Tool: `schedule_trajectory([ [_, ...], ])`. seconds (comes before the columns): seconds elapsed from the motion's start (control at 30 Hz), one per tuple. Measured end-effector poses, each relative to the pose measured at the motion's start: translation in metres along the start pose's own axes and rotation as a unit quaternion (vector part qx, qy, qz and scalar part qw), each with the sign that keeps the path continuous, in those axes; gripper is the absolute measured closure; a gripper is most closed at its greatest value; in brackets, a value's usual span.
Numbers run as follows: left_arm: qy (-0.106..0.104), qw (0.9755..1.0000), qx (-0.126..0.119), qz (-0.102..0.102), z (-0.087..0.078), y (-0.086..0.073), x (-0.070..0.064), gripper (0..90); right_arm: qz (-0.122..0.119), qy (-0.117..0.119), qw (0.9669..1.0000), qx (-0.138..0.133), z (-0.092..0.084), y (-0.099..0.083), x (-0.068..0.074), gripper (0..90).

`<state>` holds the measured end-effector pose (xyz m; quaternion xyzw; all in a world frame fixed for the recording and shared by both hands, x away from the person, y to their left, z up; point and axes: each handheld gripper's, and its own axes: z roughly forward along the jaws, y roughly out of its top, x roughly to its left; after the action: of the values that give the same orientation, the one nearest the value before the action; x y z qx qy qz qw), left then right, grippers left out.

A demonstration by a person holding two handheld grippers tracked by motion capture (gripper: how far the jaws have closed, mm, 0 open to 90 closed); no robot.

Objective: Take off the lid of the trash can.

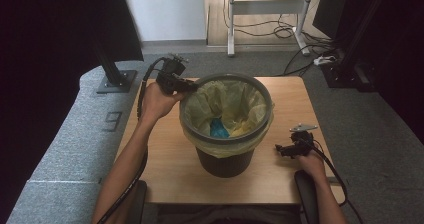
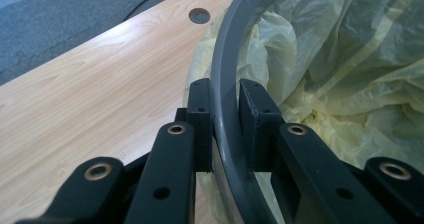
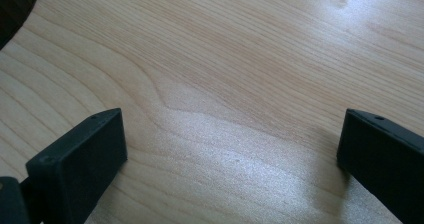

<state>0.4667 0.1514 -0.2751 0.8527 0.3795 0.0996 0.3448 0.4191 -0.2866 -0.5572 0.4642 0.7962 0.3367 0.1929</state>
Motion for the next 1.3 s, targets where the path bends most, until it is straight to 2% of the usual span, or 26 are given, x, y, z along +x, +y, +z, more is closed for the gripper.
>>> schedule_trajectory([
  [0.47,-0.014,0.9995,-0.02,-0.02,-0.016,0.003,0.006,78.3,0.0,0.0,1.0,0.0,0.0,0.0,0.0,0.0],
  [1.3,0.023,0.9983,-0.024,-0.048,-0.04,-0.023,0.037,78.3,0.0,0.0,1.0,0.0,0.0,0.0,0.0,0.0],
])
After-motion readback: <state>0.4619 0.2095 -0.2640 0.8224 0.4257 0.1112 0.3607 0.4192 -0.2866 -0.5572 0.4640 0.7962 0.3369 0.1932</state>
